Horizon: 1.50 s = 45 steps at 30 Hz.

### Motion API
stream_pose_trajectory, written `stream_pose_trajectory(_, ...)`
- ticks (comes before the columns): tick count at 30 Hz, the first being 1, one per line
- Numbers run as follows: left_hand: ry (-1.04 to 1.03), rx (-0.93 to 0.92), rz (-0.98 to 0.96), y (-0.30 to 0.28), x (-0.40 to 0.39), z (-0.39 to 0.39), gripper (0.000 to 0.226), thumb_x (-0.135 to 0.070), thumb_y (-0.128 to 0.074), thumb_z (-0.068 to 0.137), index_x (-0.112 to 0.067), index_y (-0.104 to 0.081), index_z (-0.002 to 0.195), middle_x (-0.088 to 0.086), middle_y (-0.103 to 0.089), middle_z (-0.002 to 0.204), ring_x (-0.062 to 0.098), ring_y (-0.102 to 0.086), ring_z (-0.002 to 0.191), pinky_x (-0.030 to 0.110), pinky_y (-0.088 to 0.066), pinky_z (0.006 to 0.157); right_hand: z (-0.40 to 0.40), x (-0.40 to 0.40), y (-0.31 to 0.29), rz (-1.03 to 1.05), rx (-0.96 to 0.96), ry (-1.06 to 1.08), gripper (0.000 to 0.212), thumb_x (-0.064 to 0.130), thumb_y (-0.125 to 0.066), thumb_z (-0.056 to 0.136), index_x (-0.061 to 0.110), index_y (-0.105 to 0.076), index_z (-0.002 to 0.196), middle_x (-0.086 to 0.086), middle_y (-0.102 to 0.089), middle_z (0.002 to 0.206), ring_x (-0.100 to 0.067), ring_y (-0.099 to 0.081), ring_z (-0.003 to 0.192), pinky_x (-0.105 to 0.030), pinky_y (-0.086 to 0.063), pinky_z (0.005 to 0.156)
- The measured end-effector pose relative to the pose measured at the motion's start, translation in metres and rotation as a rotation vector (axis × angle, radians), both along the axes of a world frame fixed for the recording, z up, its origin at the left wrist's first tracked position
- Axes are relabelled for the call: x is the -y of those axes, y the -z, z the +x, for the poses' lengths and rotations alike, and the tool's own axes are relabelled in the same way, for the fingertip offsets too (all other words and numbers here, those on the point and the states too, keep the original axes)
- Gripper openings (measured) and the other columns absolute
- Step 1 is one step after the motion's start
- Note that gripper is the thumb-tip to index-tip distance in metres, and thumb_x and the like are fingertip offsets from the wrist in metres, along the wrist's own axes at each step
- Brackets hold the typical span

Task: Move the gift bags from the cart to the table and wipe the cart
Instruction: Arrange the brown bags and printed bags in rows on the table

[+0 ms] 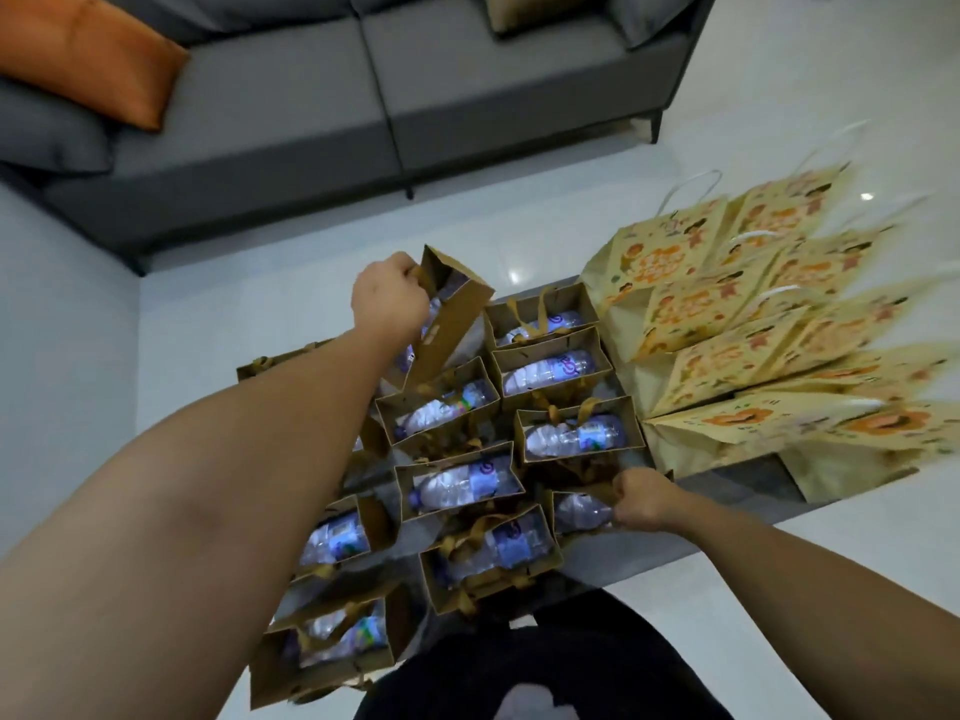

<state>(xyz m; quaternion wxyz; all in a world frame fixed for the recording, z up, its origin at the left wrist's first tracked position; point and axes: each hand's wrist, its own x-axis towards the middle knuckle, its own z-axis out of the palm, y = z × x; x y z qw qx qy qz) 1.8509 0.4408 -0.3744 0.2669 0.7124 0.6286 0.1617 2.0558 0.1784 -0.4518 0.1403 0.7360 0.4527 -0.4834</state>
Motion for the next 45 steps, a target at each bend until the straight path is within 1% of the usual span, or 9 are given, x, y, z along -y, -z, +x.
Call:
stream_pose_trajectory(6,-0.093,0.17,-0.101,-0.045,0.007,0.01,0.015,-0.011,-0.05,0.099,-0.016,-0.061,0.108,0.008,-0.066,0.099,0.023,-0.064,0.092,0.038,-0.058,0.081,0.012,-0.007,-0.043,-0.014,0.08,-0.027,0.02,0.021,-0.065,0.085,0.008,-0.073,0.097,-0.009,-0.064,0.091,-0.023,-0.059,0.076,-0.022,-0.038,0.05)
stream_pose_trajectory(10,-0.078,0.284,-0.172,-0.057,0.018,0.021,0.012,-0.014,-0.051,0.098,-0.006,-0.059,0.101,0.011,-0.065,0.092,0.026,-0.065,0.083,0.047,-0.06,0.085,0.019,-0.022,-0.079,-0.002,0.035,0.007,0.032,0.021,-0.07,0.08,-0.002,-0.072,0.103,-0.015,-0.07,0.097,-0.031,-0.067,0.086,-0.032,-0.048,0.064)
stream_pose_trajectory(17,-0.131,0.318,-0.064,-0.086,0.034,0.028,0.017,-0.016,-0.049,0.099,-0.013,-0.062,0.089,0.012,-0.063,0.085,0.025,-0.062,0.077,0.041,-0.058,0.076,0.024,-0.048,-0.159,0.098,-0.041,0.093,0.012,0.01,-0.065,0.079,0.01,-0.053,0.078,-0.001,-0.036,0.057,-0.015,-0.032,0.045,-0.026,-0.025,0.044)
stream_pose_trajectory(22,-0.183,0.36,-0.049,-0.125,0.026,0.014,0.019,-0.016,-0.053,0.091,-0.005,-0.068,0.096,0.008,-0.055,0.079,0.019,-0.05,0.066,0.032,-0.047,0.059,0.019,-0.081,-0.204,0.35,0.012,0.105,0.016,0.014,-0.067,0.077,0.009,-0.053,0.073,-0.004,-0.036,0.06,-0.017,-0.03,0.047,-0.027,-0.025,0.045)
stream_pose_trajectory(27,-0.163,0.308,0.052,-0.154,0.018,-0.011,0.018,-0.015,-0.053,0.091,-0.011,-0.061,0.076,0.006,-0.052,0.069,0.018,-0.049,0.063,0.03,-0.046,0.059,0.001,-0.121,-0.222,0.51,0.064,0.049,0.018,0.021,-0.066,0.084,0.004,-0.062,0.078,-0.008,-0.044,0.066,-0.016,-0.039,0.049,-0.02,-0.031,0.042)
stream_pose_trajectory(32,-0.156,0.305,0.103,-0.174,0.012,-0.05,0.022,-0.016,-0.051,0.098,-0.013,-0.063,0.08,0.006,-0.056,0.073,0.016,-0.053,0.068,0.026,-0.043,0.059,-0.021,-0.172,-0.22,0.65,0.107,-0.001,0.02,0.026,-0.067,0.085,0.006,-0.068,0.09,-0.021,-0.068,0.103,-0.023,-0.06,0.073,-0.03,-0.047,0.058)
stream_pose_trajectory(37,-0.248,0.265,0.121,-0.183,0.004,-0.088,0.024,-0.016,-0.055,0.092,-0.014,-0.062,0.069,0.007,-0.059,0.073,0.02,-0.056,0.071,0.03,-0.044,0.06,-0.048,-0.226,-0.219,0.741,0.132,-0.075,0.017,0.023,-0.069,0.086,0.007,-0.067,0.089,-0.016,-0.068,0.096,-0.024,-0.063,0.079,-0.038,-0.054,0.066)
stream_pose_trajectory(41,-0.32,0.233,0.097,-0.179,-0.004,-0.118,0.021,-0.019,-0.057,0.086,-0.006,-0.073,0.081,0.016,-0.07,0.088,0.03,-0.066,0.086,0.045,-0.058,0.079,-0.073,-0.268,-0.208,0.749,0.133,-0.159,0.016,0.023,-0.069,0.088,0.007,-0.067,0.091,-0.013,-0.069,0.093,-0.027,-0.066,0.084,-0.042,-0.058,0.074)
stream_pose_trajectory(45,-0.422,0.22,0.069,-0.167,-0.011,-0.15,0.022,-0.016,-0.056,0.084,0.0,-0.07,0.077,0.02,-0.066,0.081,0.028,-0.06,0.076,0.038,-0.052,0.069,-0.102,-0.306,-0.188,0.723,0.115,-0.24,0.014,0.021,-0.068,0.09,0.007,-0.067,0.092,-0.012,-0.068,0.09,-0.025,-0.065,0.081,-0.04,-0.058,0.074)
